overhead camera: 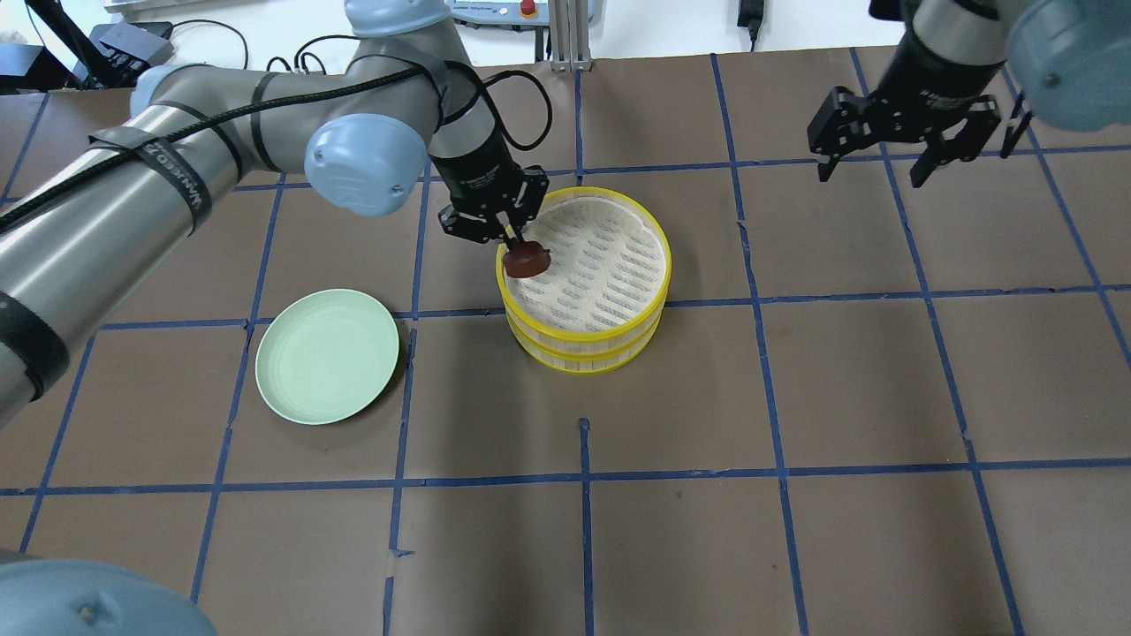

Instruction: Stack buns with steamer

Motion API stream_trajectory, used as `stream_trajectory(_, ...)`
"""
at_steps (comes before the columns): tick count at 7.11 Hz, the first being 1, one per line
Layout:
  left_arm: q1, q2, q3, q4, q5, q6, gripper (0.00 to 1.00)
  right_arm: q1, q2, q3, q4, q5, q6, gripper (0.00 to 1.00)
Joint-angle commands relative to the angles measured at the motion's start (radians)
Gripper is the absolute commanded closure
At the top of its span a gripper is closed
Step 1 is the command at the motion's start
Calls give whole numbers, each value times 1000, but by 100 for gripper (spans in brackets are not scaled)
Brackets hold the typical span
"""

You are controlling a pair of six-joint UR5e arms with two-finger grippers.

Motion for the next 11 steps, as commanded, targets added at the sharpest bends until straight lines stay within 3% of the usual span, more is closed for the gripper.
stream_trajectory(1, -33, -10, 7, 39, -40, -63, 0, 76, -71, -40, 94, -50, -2, 1)
stream_trajectory(2, -33, 14, 14, 36, -31, -57, 0, 127, -64, -34, 85, -99, -2, 1)
stream_trajectory(3, -26, 63, 25, 18, -2, -43, 0, 130, -58, -28, 80, -61, -3, 1)
stream_trajectory(5, 8, 190, 66, -152, 166, 166, 0, 130, -56, -11, 42, -39, 0, 1)
stream_trajectory(6, 87, 251, 82, -276, 176, 317, 0, 130, -56, -8, 37, -39, 0, 1)
stream_trajectory(7, 167, 290, 55, -316, 178, 509, 0, 130, -56, -9, 35, -9, 0, 1)
stream_trajectory(8, 203, 293, 56, -324, 185, 579, 0, 123, -56, -17, 35, 14, 12, 1)
stream_trajectory(11, 155, 307, 34, -314, 251, 584, 0, 126, -56, -22, 32, 14, 27, 1)
